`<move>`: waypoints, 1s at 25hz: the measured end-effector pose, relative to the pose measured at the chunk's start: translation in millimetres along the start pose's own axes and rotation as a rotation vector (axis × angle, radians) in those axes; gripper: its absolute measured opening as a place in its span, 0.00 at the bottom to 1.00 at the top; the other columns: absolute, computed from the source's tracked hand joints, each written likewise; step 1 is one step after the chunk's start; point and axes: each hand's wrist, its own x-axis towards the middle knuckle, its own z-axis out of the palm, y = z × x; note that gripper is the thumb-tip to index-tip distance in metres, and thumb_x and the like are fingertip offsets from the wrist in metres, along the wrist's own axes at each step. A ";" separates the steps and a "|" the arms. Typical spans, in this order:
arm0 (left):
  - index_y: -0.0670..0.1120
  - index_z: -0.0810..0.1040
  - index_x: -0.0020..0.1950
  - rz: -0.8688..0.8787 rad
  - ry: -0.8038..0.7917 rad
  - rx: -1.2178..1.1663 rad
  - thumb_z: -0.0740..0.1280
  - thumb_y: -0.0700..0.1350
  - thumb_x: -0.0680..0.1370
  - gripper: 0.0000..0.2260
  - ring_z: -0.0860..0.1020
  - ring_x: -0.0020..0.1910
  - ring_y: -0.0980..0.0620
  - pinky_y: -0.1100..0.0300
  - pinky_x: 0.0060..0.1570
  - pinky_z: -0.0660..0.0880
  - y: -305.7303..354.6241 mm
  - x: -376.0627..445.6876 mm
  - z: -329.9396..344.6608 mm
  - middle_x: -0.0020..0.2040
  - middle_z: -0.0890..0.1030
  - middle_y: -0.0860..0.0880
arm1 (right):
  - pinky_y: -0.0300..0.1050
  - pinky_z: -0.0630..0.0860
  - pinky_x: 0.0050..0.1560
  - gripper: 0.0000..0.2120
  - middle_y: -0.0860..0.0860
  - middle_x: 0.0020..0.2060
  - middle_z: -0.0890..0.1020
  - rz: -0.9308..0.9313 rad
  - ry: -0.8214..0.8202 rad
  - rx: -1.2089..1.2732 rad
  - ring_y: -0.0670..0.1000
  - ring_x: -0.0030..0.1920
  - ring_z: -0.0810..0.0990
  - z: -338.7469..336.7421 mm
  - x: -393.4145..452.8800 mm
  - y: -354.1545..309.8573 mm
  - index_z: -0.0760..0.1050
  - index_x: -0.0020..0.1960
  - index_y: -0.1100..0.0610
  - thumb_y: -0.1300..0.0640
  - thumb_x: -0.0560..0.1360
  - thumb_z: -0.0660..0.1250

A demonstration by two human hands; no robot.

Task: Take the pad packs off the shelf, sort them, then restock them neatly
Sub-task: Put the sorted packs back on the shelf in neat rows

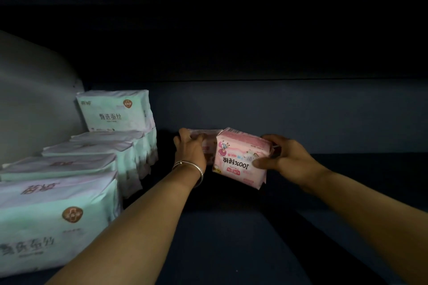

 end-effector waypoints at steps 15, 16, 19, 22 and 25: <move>0.52 0.69 0.59 -0.227 -0.414 -1.099 0.74 0.38 0.70 0.22 0.78 0.51 0.52 0.44 0.56 0.76 28.8 -79.6 -104.3 0.54 0.76 0.54 | 0.52 0.75 0.61 0.30 0.52 0.56 0.81 0.140 -0.134 0.489 0.52 0.56 0.80 31.6 -39.3 -18.8 0.69 0.66 0.57 0.58 0.67 0.76; 0.52 0.69 0.59 -0.168 -0.398 -0.991 0.74 0.37 0.69 0.24 0.78 0.52 0.52 0.48 0.53 0.78 23.6 -76.5 -112.5 0.54 0.76 0.54 | 0.52 0.75 0.62 0.34 0.50 0.56 0.81 0.097 -0.144 0.393 0.51 0.57 0.80 26.7 -40.3 -19.9 0.69 0.66 0.56 0.58 0.64 0.78; 0.51 0.69 0.62 0.000 -0.382 -0.656 0.75 0.36 0.67 0.28 0.76 0.50 0.53 0.60 0.49 0.78 13.6 -69.6 -137.0 0.49 0.73 0.57 | 0.52 0.75 0.62 0.46 0.46 0.66 0.71 0.007 -0.154 0.288 0.51 0.63 0.74 18.9 -40.9 -30.0 0.58 0.74 0.47 0.63 0.63 0.78; 0.53 0.68 0.65 0.085 -0.525 -0.470 0.74 0.35 0.67 0.30 0.76 0.49 0.54 0.65 0.48 0.75 9.2 -63.7 -145.4 0.53 0.74 0.54 | 0.47 0.80 0.48 0.48 0.48 0.65 0.72 0.015 -0.269 0.221 0.51 0.59 0.77 26.6 -38.1 -41.8 0.55 0.74 0.43 0.66 0.65 0.77; 0.52 0.63 0.71 0.043 -0.483 -0.491 0.71 0.32 0.68 0.35 0.75 0.54 0.52 0.63 0.51 0.75 -0.9 -55.5 -126.4 0.60 0.72 0.53 | 0.53 0.82 0.44 0.39 0.52 0.54 0.77 0.105 -0.256 0.175 0.54 0.52 0.81 42.9 -28.5 -42.1 0.63 0.67 0.47 0.65 0.64 0.78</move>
